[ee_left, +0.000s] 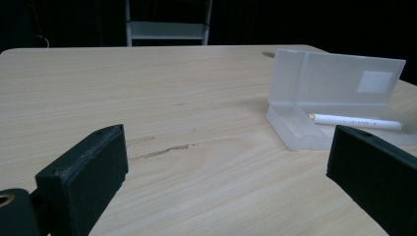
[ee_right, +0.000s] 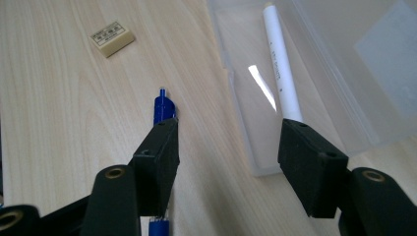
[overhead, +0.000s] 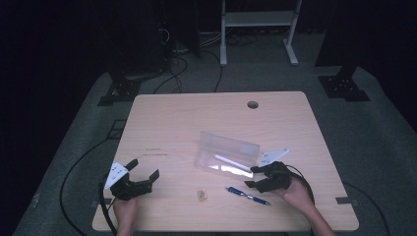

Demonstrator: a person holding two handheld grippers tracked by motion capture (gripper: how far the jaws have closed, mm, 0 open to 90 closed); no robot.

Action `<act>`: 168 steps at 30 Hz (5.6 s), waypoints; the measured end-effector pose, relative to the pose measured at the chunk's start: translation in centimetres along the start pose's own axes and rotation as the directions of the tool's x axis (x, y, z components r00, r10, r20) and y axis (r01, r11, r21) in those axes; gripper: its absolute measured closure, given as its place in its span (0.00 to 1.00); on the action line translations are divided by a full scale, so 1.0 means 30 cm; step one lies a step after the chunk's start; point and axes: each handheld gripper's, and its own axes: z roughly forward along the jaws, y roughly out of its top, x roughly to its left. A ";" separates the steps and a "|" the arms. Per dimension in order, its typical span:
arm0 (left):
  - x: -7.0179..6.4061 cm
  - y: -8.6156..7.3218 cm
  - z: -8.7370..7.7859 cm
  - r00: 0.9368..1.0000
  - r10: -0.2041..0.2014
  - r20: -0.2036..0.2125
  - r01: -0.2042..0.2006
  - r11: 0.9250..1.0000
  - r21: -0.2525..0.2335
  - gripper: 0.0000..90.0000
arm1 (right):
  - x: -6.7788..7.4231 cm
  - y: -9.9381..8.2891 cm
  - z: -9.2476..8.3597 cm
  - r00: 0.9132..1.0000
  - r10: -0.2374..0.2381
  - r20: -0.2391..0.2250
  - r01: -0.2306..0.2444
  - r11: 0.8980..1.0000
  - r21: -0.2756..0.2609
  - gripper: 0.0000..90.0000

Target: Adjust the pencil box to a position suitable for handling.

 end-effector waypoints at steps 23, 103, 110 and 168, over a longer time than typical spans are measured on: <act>-0.003 0.001 0.001 1.000 0.000 0.001 0.000 1.000 0.000 0.01 | 0.047 -0.075 -0.024 1.000 -0.002 -0.010 0.002 1.000 0.001 0.46; 0.003 0.005 -0.004 1.000 -0.001 0.002 0.001 1.000 -0.009 0.01 | 0.143 -0.100 0.032 0.997 -0.078 -0.022 0.079 0.995 0.058 0.88; 0.003 0.005 -0.004 1.000 -0.003 0.001 0.003 1.000 -0.011 0.01 | 0.138 -0.095 0.014 0.997 -0.071 -0.026 0.072 0.997 0.029 0.88; 0.008 0.003 -0.008 1.000 -0.004 0.000 0.004 1.000 -0.014 0.01 | 0.017 0.228 -0.007 0.991 -0.133 0.025 0.133 0.991 -0.003 0.88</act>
